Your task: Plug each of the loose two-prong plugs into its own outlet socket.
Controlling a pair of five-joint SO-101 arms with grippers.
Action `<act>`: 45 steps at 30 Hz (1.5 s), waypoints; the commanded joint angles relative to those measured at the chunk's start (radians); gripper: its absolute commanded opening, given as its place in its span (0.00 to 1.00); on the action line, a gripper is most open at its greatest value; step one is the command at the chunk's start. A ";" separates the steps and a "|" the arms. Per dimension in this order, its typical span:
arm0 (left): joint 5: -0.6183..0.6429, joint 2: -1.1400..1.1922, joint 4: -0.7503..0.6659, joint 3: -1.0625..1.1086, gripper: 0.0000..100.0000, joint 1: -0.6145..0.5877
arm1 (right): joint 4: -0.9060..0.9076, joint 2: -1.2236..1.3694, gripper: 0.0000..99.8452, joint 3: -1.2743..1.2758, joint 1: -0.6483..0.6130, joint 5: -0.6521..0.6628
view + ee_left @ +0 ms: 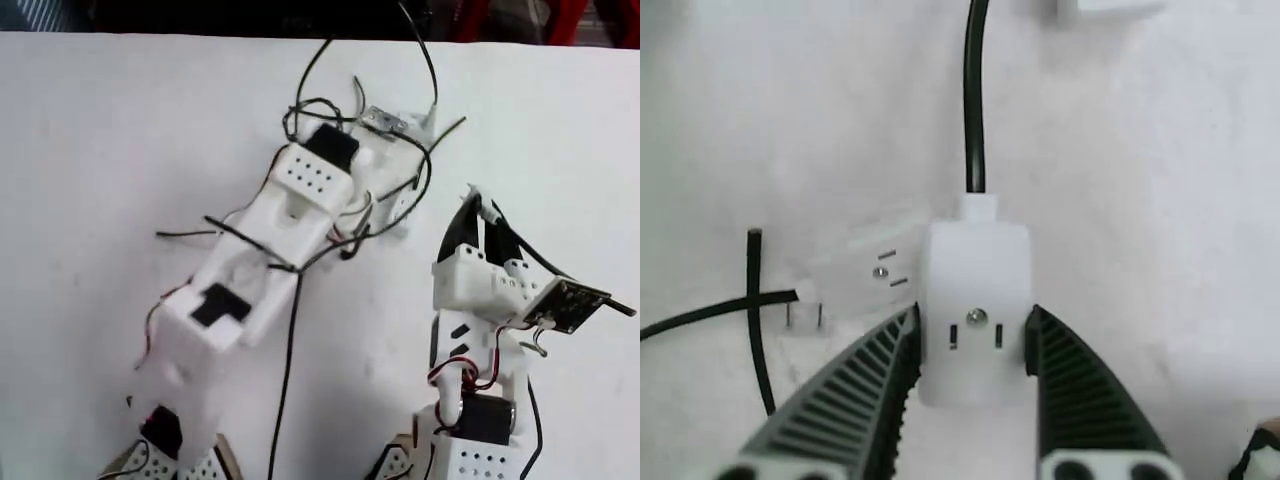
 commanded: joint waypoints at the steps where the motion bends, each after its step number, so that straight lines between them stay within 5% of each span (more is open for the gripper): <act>1: -0.021 -0.297 -0.044 0.224 0.02 0.001 | -0.015 0.004 0.02 -0.006 0.007 0.000; 7: -0.216 -0.550 -0.203 0.580 0.02 -0.024 | -0.015 0.004 0.02 -0.006 0.005 0.000; 22: -0.417 -1.026 -0.747 1.484 0.03 -0.045 | -0.019 0.004 0.02 0.011 -0.024 0.000; 26: -0.439 -1.067 -0.779 1.571 0.05 -0.048 | -0.019 0.004 0.02 0.011 -0.024 0.000; 32: -0.433 -1.076 -0.738 1.554 0.24 -0.093 | -0.016 0.004 0.02 0.011 -0.024 0.000; 41: -0.440 -1.205 -0.595 1.490 0.23 -0.088 | -0.021 0.004 0.02 0.020 -0.024 0.000; 45: -0.440 -1.251 -0.658 1.588 0.24 -0.058 | -0.022 0.004 0.02 0.020 -0.024 0.000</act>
